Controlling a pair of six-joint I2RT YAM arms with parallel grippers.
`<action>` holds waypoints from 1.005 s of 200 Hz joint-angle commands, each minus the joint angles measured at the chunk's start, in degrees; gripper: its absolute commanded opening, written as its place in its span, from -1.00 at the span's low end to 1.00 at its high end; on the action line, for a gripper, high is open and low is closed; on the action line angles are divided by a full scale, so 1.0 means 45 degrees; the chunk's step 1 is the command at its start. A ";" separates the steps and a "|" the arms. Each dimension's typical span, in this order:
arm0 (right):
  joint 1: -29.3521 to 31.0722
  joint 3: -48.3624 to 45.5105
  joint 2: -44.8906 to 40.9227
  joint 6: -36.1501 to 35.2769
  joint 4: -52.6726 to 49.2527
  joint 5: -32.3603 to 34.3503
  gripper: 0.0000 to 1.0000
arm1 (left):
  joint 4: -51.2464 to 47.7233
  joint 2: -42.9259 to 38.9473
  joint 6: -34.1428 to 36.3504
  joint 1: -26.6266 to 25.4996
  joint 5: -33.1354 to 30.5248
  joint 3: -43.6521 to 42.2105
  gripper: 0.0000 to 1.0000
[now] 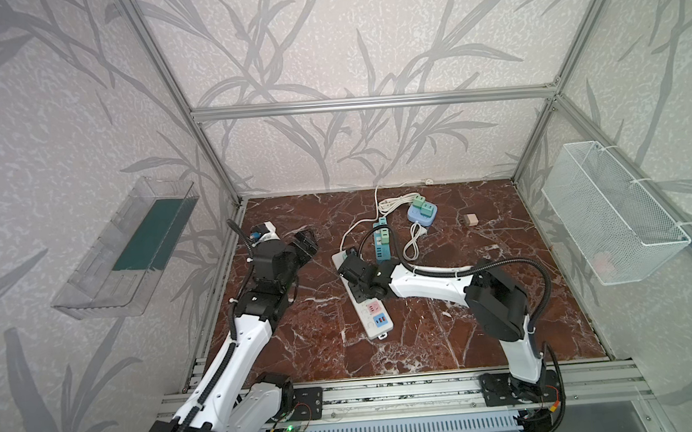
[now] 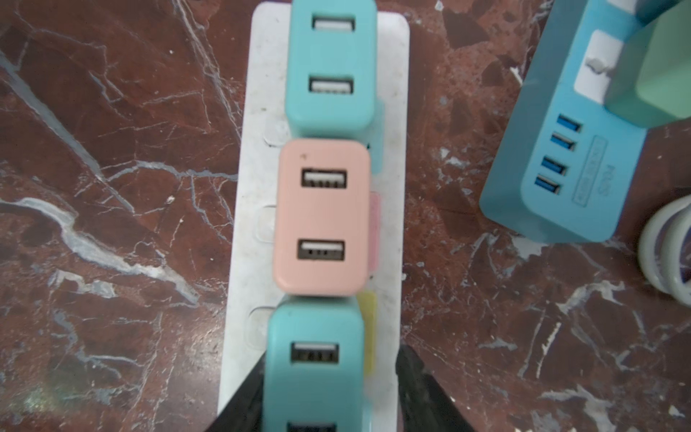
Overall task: Insert the plug
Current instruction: 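Press the teal adapter down and open the right gripper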
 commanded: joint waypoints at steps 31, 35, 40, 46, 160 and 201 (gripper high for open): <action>-0.0147 0.0230 -0.1654 -0.0894 -0.0207 -0.0222 0.09 | 0.0276 -0.0123 0.0003 0.0136 -0.0007 0.0032 0.67; -0.0164 0.0254 -0.1681 -0.0923 -0.0231 -0.0244 0.09 | 0.0302 -0.0120 -0.0007 0.0135 -0.0005 0.0024 0.67; -0.0199 0.0277 -0.1703 -0.0960 -0.0214 -0.0283 0.09 | 0.0298 -0.0123 -0.0026 0.0136 -0.0002 0.0026 0.67; -0.0243 0.0295 -0.1725 -0.1045 -0.0217 -0.0365 0.09 | 0.0313 -0.0103 -0.0044 0.0136 -0.0002 0.0026 0.67; -0.0910 -0.0420 -0.0816 -0.0908 -0.0308 -0.0504 0.04 | 0.0363 0.0014 -0.0015 0.0155 0.0034 -0.0012 0.67; -0.1057 -0.0756 -0.1197 -0.0876 -0.0241 -0.0568 0.03 | 0.0396 0.0113 -0.0036 0.0153 0.0076 -0.0019 0.67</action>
